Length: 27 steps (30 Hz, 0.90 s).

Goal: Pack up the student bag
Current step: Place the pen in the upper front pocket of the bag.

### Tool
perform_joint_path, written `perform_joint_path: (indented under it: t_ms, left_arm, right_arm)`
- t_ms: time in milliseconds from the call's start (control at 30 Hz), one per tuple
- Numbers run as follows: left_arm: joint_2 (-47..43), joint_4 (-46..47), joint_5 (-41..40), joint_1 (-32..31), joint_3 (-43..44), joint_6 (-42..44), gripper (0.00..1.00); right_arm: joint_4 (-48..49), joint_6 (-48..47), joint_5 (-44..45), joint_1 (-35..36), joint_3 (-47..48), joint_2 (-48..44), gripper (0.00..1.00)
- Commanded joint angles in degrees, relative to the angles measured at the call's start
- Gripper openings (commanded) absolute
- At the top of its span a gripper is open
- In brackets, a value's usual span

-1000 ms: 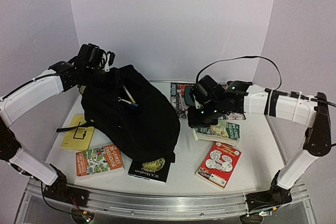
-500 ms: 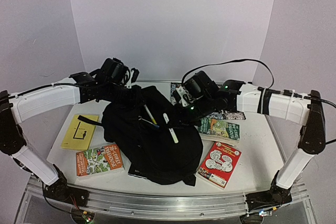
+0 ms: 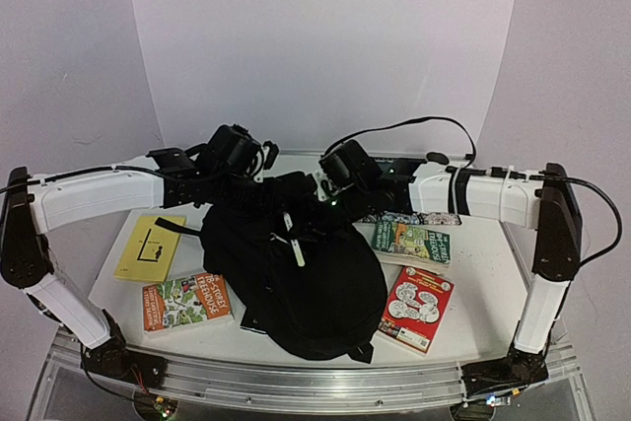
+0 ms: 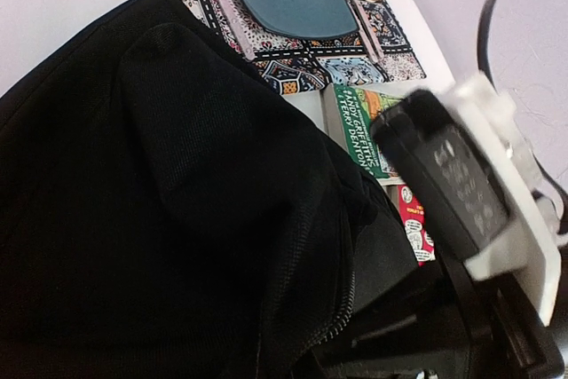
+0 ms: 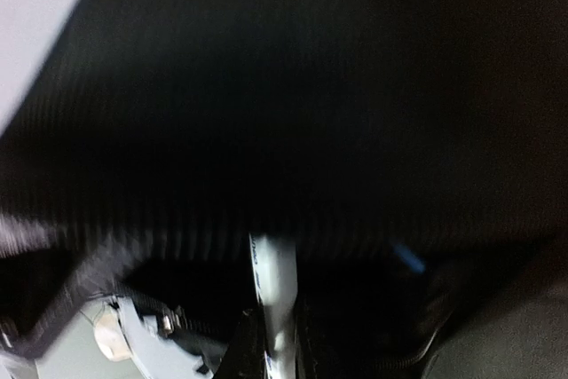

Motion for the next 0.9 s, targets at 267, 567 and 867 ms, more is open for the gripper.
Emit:
perform_joint_path:
  t_ms: [267, 567, 867]
  left_arm:
    - [-0.71, 7.63, 0.38, -1.29, -1.79, -2.05, 0.00]
    - [-0.63, 9.81, 1.53, -1.58, -3.99, -3.74, 0.00]
    - [-0.27, 10.06, -6.19, -1.50, -4.57, -2.29, 0.00]
  right_arm:
    - [16.66, 14.02, 17.84, -1.86, -3.76, 2.35, 0.00]
    - [19.97, 15.75, 20.47, -1.82, 1.63, 7.19, 0.18]
    - [18.75, 9.86, 11.43, -1.89, 0.11, 6.10, 0.43]
